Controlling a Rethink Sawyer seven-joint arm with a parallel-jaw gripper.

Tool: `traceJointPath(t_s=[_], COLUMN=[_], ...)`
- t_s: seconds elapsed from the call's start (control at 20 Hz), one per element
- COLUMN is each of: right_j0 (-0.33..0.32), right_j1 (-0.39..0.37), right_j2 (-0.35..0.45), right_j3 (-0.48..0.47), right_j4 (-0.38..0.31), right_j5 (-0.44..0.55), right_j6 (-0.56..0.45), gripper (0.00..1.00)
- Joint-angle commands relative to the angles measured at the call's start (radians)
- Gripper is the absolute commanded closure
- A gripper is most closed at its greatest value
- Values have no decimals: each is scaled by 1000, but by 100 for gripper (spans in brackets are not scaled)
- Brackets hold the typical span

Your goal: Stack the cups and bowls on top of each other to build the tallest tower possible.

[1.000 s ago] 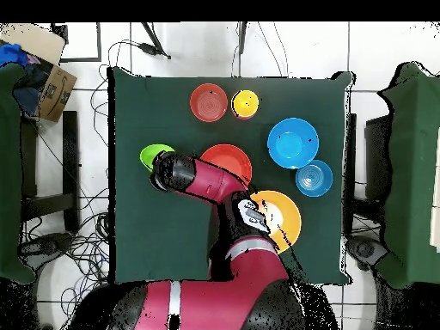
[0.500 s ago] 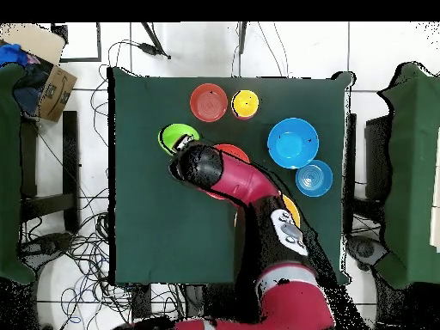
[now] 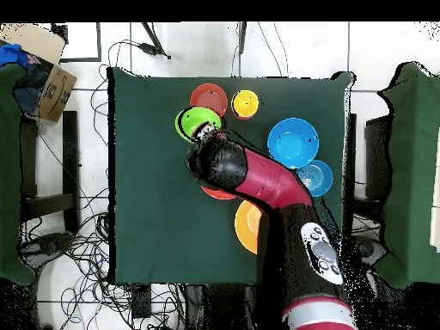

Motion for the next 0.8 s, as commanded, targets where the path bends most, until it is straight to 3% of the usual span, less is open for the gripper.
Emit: traceJointPath(t_s=[0.05, 0.45, 0.8], right_j0=[-76, -174, -218], right_j1=[-60, -54, -26], right_j2=[83, 90, 98], right_j3=[11, -32, -63], right_j4=[-107, -224, -322], right_j5=[-19, -57, -119], right_j6=[-50, -107, -78], gripper=[100, 100, 100])
